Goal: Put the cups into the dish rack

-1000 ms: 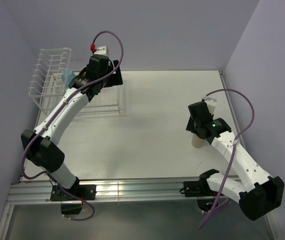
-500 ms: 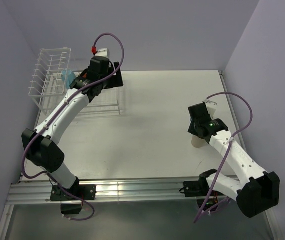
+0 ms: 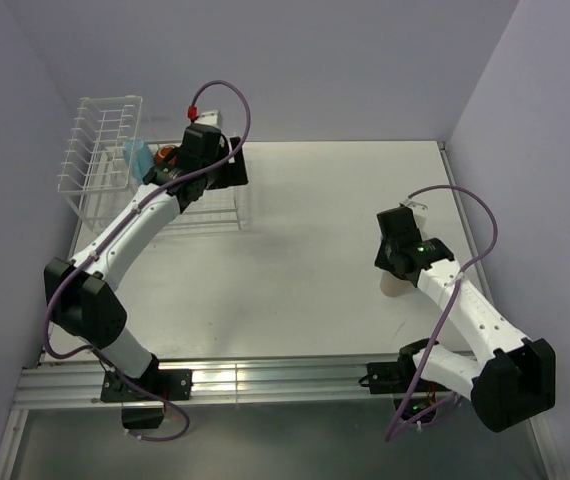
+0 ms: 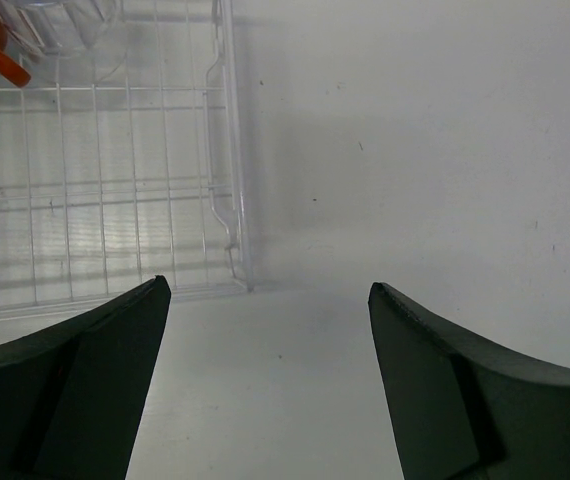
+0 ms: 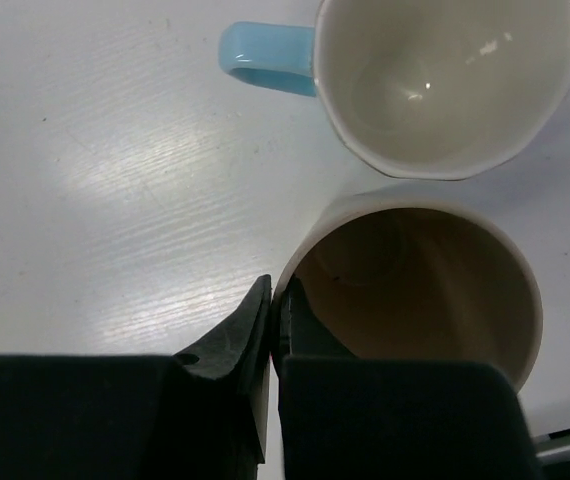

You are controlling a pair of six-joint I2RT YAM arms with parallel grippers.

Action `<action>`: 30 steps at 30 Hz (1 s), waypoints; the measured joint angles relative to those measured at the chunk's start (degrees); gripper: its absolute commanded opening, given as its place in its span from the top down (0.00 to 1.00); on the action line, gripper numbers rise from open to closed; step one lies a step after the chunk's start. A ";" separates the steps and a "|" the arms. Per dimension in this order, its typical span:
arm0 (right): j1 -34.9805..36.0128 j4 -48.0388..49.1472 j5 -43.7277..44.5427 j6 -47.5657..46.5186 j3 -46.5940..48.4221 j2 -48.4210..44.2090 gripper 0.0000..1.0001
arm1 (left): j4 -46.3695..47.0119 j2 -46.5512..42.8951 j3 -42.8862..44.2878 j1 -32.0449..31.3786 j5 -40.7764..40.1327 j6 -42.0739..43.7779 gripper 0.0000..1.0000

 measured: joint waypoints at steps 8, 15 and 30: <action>-0.04 0.72 -15.85 -0.33 5.92 -1.95 1.00 | 2.43 -3.48 -2.03 0.76 6.69 -1.20 0.11; -0.07 10.16 -34.18 3.15 19.37 2.36 1.00 | 13.29 -9.11 -10.29 8.66 26.84 -6.21 0.09; -0.04 51.87 -66.49 31.41 21.46 18.97 1.00 | 45.79 -8.17 -23.41 11.93 60.94 -23.45 0.09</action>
